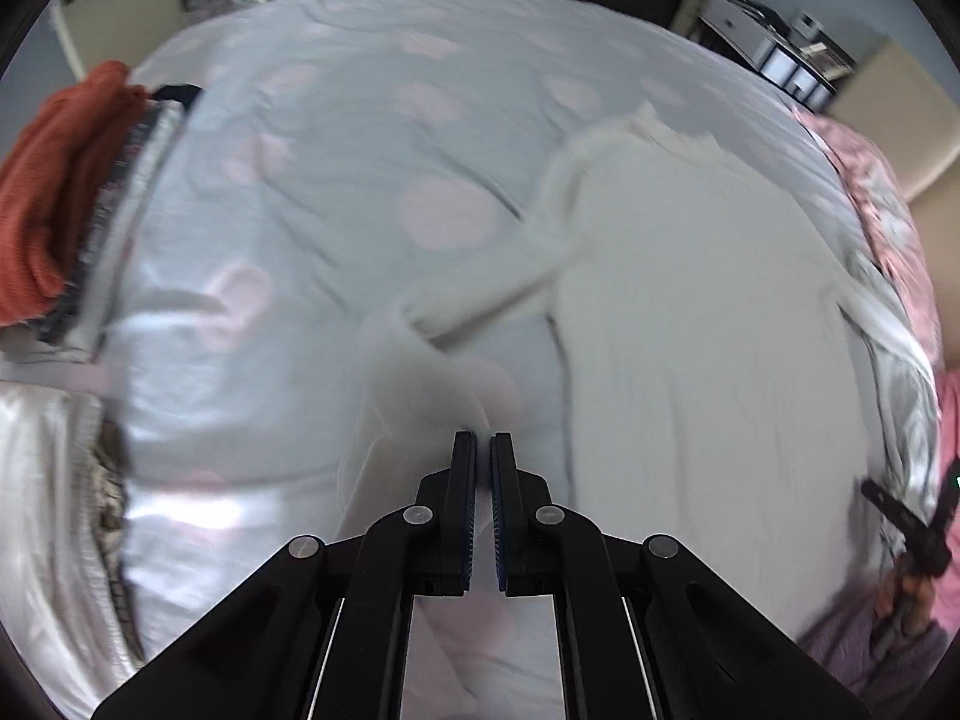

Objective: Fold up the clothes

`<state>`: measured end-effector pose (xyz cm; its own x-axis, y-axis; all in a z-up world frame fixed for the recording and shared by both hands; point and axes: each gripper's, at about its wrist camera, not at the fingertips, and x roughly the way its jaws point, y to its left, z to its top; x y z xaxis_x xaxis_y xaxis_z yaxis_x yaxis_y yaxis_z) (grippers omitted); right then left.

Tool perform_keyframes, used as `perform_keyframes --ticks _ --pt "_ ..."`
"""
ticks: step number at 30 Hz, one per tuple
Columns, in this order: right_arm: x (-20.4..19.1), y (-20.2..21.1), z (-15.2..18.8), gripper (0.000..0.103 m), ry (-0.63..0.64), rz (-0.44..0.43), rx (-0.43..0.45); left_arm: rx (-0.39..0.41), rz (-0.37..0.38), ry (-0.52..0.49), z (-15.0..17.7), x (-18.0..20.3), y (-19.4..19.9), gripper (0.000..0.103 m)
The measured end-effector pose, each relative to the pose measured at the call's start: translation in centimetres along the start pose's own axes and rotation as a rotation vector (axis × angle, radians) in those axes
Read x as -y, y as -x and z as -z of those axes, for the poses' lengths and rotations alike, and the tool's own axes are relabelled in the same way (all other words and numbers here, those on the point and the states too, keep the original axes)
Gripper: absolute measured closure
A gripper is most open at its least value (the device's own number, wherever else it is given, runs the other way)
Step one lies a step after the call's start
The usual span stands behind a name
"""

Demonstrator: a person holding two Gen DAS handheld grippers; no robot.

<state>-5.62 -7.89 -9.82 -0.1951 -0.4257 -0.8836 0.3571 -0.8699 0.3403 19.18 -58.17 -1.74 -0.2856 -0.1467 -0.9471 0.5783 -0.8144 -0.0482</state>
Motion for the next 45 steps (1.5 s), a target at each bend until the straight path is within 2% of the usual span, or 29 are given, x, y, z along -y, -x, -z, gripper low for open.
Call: perform_keyframes --ticks 2,5,10,13,16,19,23,27,32,33,34,36,40,45 --pt "-0.2 -0.4 0.0 0.083 0.008 -0.006 -0.009 -0.027 0.020 -0.033 0.7 1.1 -0.2 0.096" --pt "0.0 -0.4 0.0 0.083 0.000 -0.018 -0.011 -0.067 0.049 -0.084 1.7 2.7 -0.4 0.089" --pt "0.5 0.0 0.0 0.083 -0.026 -0.041 -0.003 -0.134 0.099 -0.167 3.4 5.3 -0.8 0.069" --pt "0.6 0.3 0.0 0.083 -0.031 -0.056 0.002 -0.168 0.117 -0.210 4.4 6.5 -0.7 0.067" --pt "0.6 0.5 0.0 0.083 -0.030 -0.069 0.001 -0.172 0.054 -0.200 5.4 4.6 1.0 0.059" --pt "0.6 0.7 0.1 0.083 -0.028 -0.080 0.003 -0.208 -0.023 -0.172 6.6 2.0 1.3 0.058" --pt "0.6 1.0 0.1 0.083 -0.027 -0.087 0.007 -0.294 -0.070 -0.086 8.8 -1.9 -0.5 0.058" --pt "0.6 1.2 0.2 0.083 -0.028 -0.091 0.013 -0.340 -0.093 -0.061 10.4 -2.9 -2.9 0.058" --pt "0.8 1.2 0.2 0.083 -0.030 -0.084 0.010 -0.311 -0.081 -0.051 10.8 -2.1 -4.9 0.059" --pt "0.7 1.2 0.2 0.083 -0.030 -0.082 0.009 -0.294 -0.078 -0.047 10.7 -1.9 -4.9 0.069" --pt "0.7 1.1 0.2 0.083 -0.031 -0.081 0.008 -0.272 -0.078 -0.048 10.6 -1.6 -4.6 0.088" --pt "0.7 1.0 0.1 0.083 -0.031 -0.077 0.005 -0.225 -0.080 -0.047 10.3 -1.1 -3.8 0.097" --pt "0.7 0.8 0.1 0.083 -0.033 -0.069 0.001 -0.113 -0.059 -0.011 8.0 -1.2 0.3 0.099" --pt "0.7 0.5 0.0 0.083 -0.035 -0.059 -0.005 0.012 -0.083 0.030 3.2 -3.4 6.1 0.100"
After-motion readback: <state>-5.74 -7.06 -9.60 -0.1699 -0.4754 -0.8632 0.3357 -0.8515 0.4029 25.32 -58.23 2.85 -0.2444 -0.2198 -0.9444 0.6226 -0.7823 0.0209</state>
